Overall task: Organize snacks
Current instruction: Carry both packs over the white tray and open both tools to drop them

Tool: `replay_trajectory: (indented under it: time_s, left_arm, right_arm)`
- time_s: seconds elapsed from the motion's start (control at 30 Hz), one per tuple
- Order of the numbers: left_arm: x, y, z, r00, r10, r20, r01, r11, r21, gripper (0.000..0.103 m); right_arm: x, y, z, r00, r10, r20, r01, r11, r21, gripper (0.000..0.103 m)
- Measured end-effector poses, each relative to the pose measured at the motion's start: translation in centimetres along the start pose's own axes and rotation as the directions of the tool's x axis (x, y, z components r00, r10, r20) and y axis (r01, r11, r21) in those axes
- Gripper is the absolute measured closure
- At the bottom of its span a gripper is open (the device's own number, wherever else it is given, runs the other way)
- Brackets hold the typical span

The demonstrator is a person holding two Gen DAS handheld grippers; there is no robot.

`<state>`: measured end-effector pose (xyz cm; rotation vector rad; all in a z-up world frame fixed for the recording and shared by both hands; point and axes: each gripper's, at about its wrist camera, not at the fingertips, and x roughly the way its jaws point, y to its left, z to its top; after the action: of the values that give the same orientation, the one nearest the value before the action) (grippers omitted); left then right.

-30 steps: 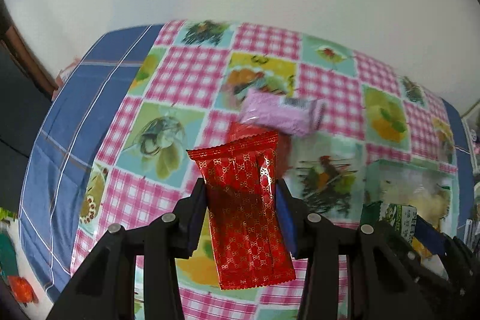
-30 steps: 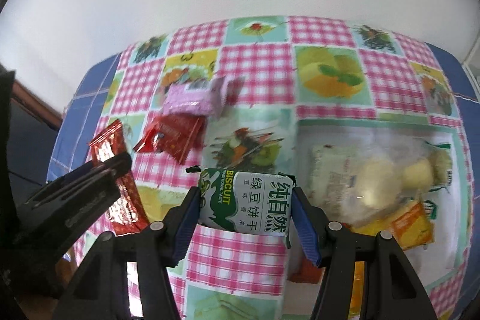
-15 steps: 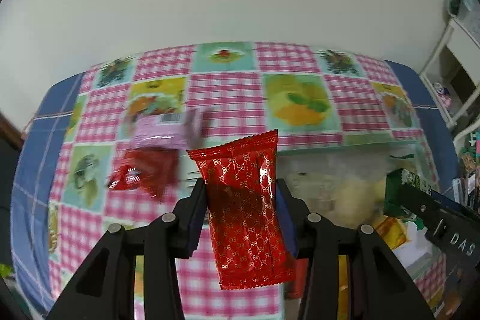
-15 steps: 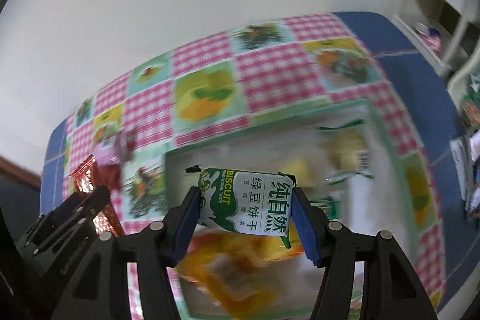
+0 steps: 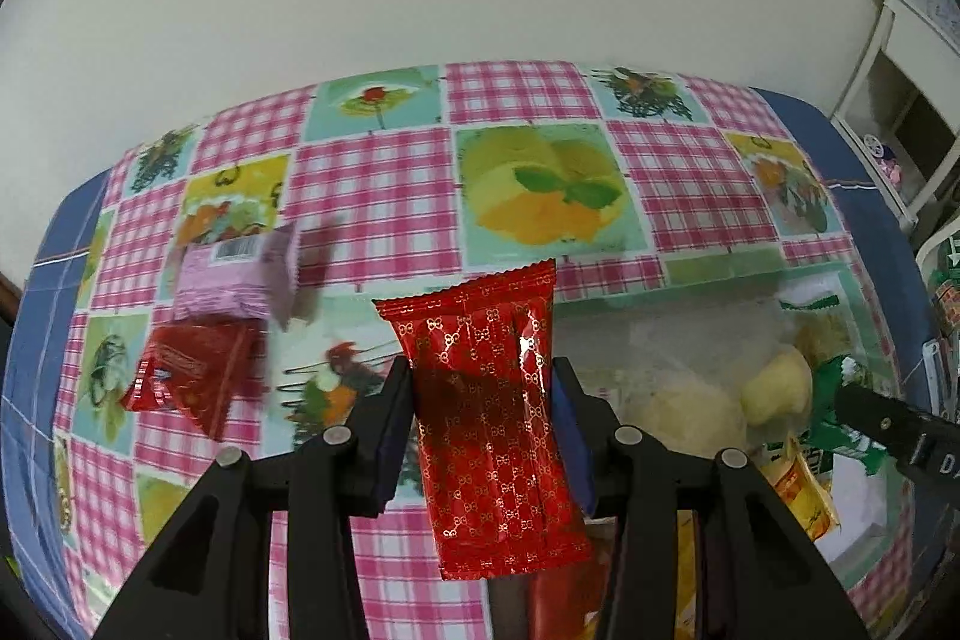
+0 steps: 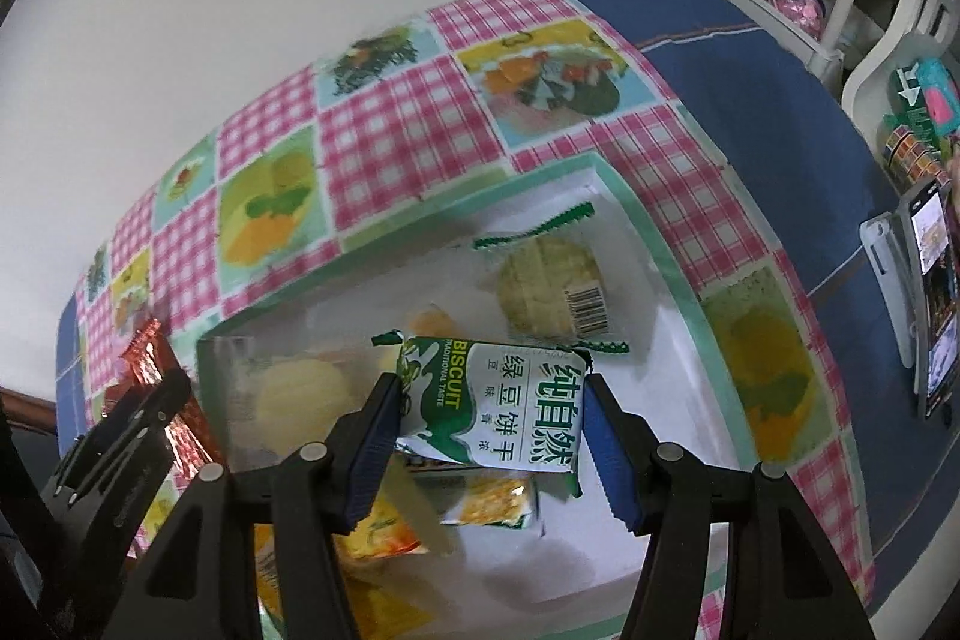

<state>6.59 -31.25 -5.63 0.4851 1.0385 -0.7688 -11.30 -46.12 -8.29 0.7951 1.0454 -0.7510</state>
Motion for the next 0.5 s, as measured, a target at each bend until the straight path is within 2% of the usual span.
replay_trajectory:
  time_s: [0.2,0.4,0.5]
  left_arm:
    - [0.6,-1.1,-0.1,0.998,-0.054,-0.025,0.054,0.998,0.023,0.058]
    - [1.1,-1.6,-0.2,0.996,-0.07,-0.063,0.071,0.997,0.022,0.057]
    - [1.3,-1.5,-0.2,0.994,-0.078,-0.079,0.079,0.997,0.012,0.056]
  right_arm:
    - [0.5,-0.4,0.0,1.0,0.001,0.0,-0.001,1.0,0.008,0.04]
    - [0.0,-0.2,0.1,1.0,-0.006,0.001,0.006,1.0,-0.001,0.04]
    - [-0.6,0.1,0.2,1.0,0.0,0.012,0.0,1.0,-0.001,0.037]
